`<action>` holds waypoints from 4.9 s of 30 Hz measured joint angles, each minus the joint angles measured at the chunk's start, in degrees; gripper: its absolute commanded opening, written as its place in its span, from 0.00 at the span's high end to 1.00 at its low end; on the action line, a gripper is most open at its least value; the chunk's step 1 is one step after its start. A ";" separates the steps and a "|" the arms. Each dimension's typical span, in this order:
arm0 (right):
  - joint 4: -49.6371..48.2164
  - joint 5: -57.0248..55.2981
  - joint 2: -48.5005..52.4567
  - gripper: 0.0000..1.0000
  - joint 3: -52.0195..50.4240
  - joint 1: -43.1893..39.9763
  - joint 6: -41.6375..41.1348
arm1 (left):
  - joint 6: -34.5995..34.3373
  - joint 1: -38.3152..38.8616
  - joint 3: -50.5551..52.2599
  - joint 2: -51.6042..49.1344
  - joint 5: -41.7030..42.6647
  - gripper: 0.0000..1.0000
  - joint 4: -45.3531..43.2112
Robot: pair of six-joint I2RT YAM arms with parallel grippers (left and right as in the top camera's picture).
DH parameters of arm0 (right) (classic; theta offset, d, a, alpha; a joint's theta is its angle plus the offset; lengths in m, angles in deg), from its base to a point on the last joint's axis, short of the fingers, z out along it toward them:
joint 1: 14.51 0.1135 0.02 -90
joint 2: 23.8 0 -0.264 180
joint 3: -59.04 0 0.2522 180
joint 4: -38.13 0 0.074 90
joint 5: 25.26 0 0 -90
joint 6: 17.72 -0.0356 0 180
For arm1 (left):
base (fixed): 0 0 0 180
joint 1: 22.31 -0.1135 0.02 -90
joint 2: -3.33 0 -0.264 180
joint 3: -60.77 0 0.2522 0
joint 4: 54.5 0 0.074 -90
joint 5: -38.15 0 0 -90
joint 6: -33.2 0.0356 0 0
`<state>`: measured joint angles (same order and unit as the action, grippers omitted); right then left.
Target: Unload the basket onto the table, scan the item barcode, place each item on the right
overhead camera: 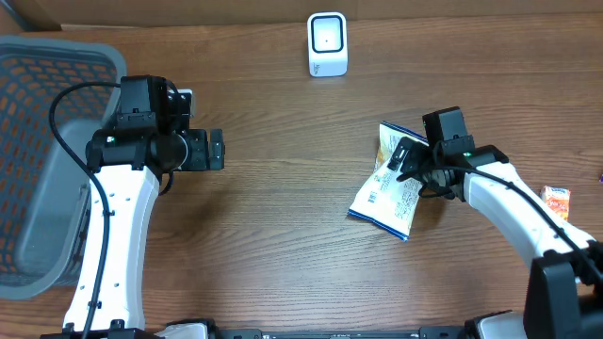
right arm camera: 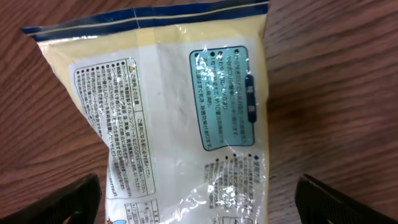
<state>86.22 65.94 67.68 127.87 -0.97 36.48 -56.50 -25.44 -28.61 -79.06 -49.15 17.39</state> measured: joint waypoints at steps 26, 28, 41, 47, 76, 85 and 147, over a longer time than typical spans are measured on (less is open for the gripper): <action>-0.15 3.80 11.06 0.96 5.03 0.00 5.60 | 0.00 0.00 0.00 0.00 0.00 0.00 0.00; 1.92 3.30 10.08 0.96 5.14 0.00 5.86 | 0.00 0.00 0.00 0.00 0.00 0.00 0.00; -0.09 13.03 -15.19 0.96 5.11 0.00 17.25 | 0.00 0.00 0.00 0.00 0.00 0.00 0.00; -1.55 21.07 -17.53 0.96 5.09 0.00 18.45 | 0.00 0.00 0.00 0.00 0.00 0.00 0.00; -11.19 11.56 -26.29 0.96 9.09 3.43 14.64 | 0.00 0.00 0.00 0.00 0.00 0.00 0.00; -53.55 -10.25 -1.70 0.96 8.98 11.32 40.59 | 0.00 0.00 0.00 0.00 0.00 0.00 0.11; -85.74 6.91 54.07 0.96 49.22 9.38 106.18 | 0.00 0.00 0.00 0.00 0.00 0.00 0.00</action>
<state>0.47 72.84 121.76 177.10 8.41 142.67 -56.50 -25.44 -28.61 -79.06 -49.15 17.39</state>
